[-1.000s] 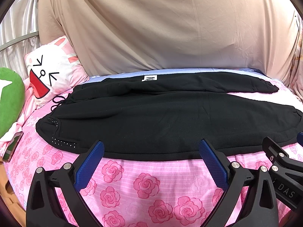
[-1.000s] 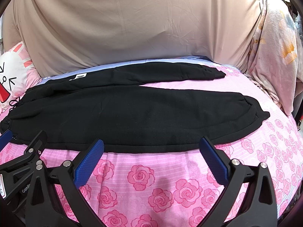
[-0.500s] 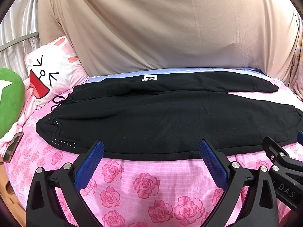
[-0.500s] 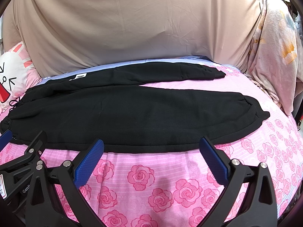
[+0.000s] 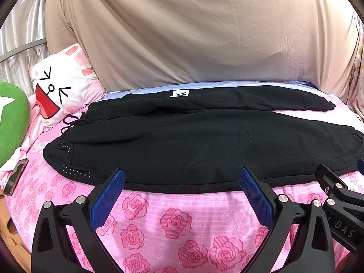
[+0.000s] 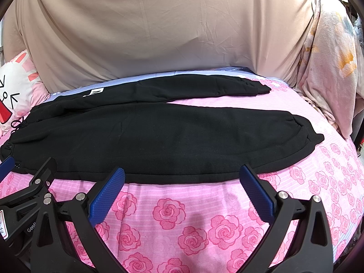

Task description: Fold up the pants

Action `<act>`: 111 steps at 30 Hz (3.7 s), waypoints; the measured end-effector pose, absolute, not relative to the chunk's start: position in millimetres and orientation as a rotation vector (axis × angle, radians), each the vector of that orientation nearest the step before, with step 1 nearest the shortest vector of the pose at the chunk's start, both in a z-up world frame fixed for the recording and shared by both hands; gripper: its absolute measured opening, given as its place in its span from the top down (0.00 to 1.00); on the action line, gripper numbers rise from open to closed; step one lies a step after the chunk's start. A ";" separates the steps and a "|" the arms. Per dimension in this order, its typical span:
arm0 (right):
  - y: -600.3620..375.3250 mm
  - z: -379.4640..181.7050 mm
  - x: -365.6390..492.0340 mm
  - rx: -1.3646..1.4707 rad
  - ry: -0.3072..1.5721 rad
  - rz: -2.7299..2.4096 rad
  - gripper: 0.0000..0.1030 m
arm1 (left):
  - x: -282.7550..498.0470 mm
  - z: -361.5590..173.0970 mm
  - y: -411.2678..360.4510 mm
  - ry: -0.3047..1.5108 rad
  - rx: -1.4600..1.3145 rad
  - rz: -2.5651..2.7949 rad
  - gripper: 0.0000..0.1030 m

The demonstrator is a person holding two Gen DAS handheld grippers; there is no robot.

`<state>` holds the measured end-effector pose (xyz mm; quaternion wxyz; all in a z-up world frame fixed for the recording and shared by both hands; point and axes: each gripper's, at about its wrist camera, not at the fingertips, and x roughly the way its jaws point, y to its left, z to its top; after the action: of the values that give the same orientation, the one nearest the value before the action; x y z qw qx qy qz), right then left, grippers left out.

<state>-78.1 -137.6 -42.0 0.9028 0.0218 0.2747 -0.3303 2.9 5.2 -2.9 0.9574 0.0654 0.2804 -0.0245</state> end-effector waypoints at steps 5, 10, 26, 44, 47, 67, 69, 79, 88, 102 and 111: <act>-137.6 -42.0 -78.5 0.045 0.567 -0.683 0.04 | 2.8 -2.9 5.2 0.569 0.133 -0.050 0.05; -137.5 -41.8 -78.7 0.045 0.568 -0.682 0.04 | 2.7 -2.9 5.4 0.569 0.133 -0.050 0.05; -137.6 -41.9 -78.5 0.046 0.569 -0.682 0.04 | 2.8 -3.0 5.1 0.569 0.134 -0.050 0.05; -138.4 -43.4 -79.1 0.047 0.574 -0.682 0.04 | 2.5 -4.4 5.5 0.576 0.135 -0.050 0.05; -138.3 -45.2 -79.8 0.046 0.579 -0.688 0.04 | 3.5 -6.1 5.8 0.581 0.138 -0.049 0.05; -230.2 25.4 -94.2 -0.014 0.549 -0.685 0.04 | 38.8 61.5 104.4 0.534 0.005 -0.026 0.06; -282.5 41.9 -89.4 0.040 0.585 -0.713 0.04 | 73.2 79.7 138.3 0.543 -0.007 0.043 0.06; -472.1 55.8 -32.3 0.333 0.655 -0.796 0.04 | 283.4 72.0 252.2 0.775 -0.114 0.241 0.07; -543.1 39.0 35.6 0.418 0.737 -0.803 0.04 | 410.2 0.0 297.0 0.984 -0.262 0.356 0.07; -548.4 24.3 94.4 0.297 0.784 -0.723 0.81 | 427.7 -5.6 296.4 0.998 -0.252 0.358 0.87; -480.9 119.0 5.3 0.195 0.574 -0.629 1.00 | 336.3 98.7 296.4 0.794 -0.285 0.153 0.88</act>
<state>5.3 -480.9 119.0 0.9060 0.0944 0.2781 -0.3048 336.3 296.4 98.7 0.9095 -0.1383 0.3851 0.0740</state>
